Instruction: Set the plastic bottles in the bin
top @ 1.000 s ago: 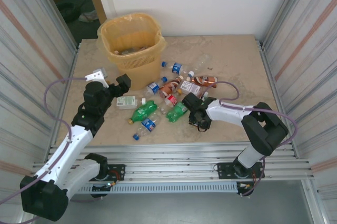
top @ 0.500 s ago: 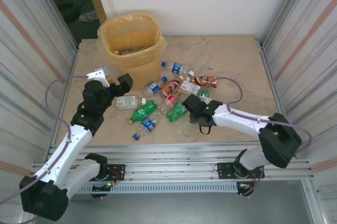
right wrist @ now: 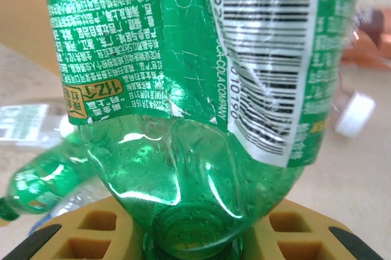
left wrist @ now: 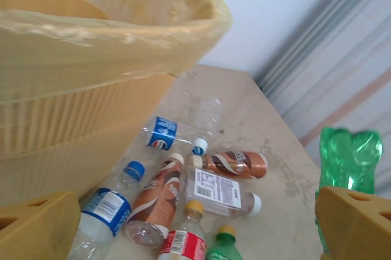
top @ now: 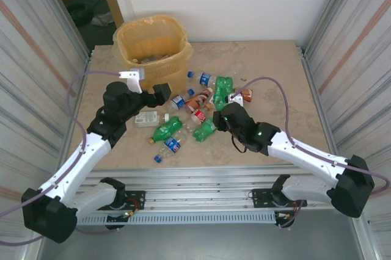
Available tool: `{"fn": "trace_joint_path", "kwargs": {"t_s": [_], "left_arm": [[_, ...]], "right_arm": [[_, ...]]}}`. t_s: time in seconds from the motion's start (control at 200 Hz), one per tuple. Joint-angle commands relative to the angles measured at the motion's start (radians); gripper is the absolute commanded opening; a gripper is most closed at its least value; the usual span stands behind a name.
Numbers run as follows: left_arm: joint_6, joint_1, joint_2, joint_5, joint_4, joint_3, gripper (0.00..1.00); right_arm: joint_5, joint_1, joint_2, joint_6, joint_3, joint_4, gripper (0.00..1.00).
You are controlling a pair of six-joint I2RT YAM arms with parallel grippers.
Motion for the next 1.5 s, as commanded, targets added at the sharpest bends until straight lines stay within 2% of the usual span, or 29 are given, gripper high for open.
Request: {"fn": "trace_joint_path", "kwargs": {"t_s": [0.0,0.23,0.361,0.606,0.862,1.182,1.247,1.277,1.362,1.493], "left_arm": [[0.052,-0.031,0.017,0.091,0.053,0.059,0.99],[0.066,-0.115,0.081,0.228,0.11,0.145,0.99],[0.069,-0.152,0.138,0.255,0.106,0.208,0.96],[0.064,-0.161,0.258,0.275,0.053,0.347,0.87],[0.02,-0.161,0.345,0.355,0.074,0.408,0.79],[0.001,-0.161,0.366,0.353,0.099,0.418,0.35],[0.012,-0.161,0.362,0.341,0.088,0.425,0.31],[0.018,-0.16,0.361,0.334,0.086,0.428,0.31],[0.041,-0.155,0.355,0.317,0.072,0.443,0.29],[0.077,-0.127,0.351,0.282,0.052,0.477,0.24]], "right_arm": [[-0.033,0.009,-0.024,-0.148,-0.008,0.175,0.0],[-0.142,0.008,0.009,-0.239,0.016,0.328,0.0],[-0.22,0.008,0.058,-0.272,0.062,0.351,0.0],[-0.32,0.011,0.107,-0.308,0.118,0.38,0.0],[-0.364,0.012,0.132,-0.327,0.144,0.393,0.0],[-0.331,0.012,0.13,-0.34,0.155,0.38,0.0],[-0.322,0.013,0.127,-0.34,0.156,0.371,0.07],[-0.32,0.012,0.126,-0.34,0.155,0.368,0.14],[-0.312,0.012,0.123,-0.34,0.157,0.357,0.44],[-0.302,0.012,0.105,-0.34,0.147,0.346,0.76]]}}
